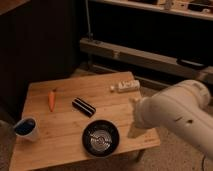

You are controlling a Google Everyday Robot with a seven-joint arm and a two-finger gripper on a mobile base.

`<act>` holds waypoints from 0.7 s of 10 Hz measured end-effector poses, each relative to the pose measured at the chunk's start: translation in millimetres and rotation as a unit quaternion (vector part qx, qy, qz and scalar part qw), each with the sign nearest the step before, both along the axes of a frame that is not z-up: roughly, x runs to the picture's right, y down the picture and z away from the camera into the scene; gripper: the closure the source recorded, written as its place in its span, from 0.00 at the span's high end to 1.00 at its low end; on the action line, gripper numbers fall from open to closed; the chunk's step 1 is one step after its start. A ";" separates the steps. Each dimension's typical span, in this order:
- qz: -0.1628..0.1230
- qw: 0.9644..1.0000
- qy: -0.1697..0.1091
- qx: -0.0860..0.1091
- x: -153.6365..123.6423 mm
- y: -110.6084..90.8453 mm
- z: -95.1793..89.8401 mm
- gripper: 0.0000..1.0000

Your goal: Move the arm in a circular motion

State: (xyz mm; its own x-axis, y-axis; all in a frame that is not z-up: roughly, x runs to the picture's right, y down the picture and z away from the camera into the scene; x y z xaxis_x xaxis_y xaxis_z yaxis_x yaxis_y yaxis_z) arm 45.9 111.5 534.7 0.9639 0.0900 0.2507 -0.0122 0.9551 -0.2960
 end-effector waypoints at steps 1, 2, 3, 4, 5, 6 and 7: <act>-0.020 1.000 -0.015 0.003 -26.7 4.2 -7.1 0.80; -0.054 0.998 -0.042 0.009 -71.4 10.9 -19.6 0.80; -0.075 0.995 -0.058 0.014 -97.0 13.5 -26.8 0.80; -0.095 0.992 -0.077 0.018 -125.2 13.8 -35.4 0.80; -0.124 0.987 -0.096 0.030 -157.1 7.4 -44.5 0.80; -0.145 0.982 -0.110 0.040 -180.1 -2.2 -51.7 0.80; -0.159 0.978 -0.123 0.046 -196.2 -12.4 -56.9 0.80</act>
State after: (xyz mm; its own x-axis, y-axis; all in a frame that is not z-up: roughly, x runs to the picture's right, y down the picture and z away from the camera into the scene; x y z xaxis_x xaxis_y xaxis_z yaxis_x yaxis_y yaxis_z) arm -150.4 99.1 477.9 0.8489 -0.2390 0.4715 0.3509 0.9219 -0.1644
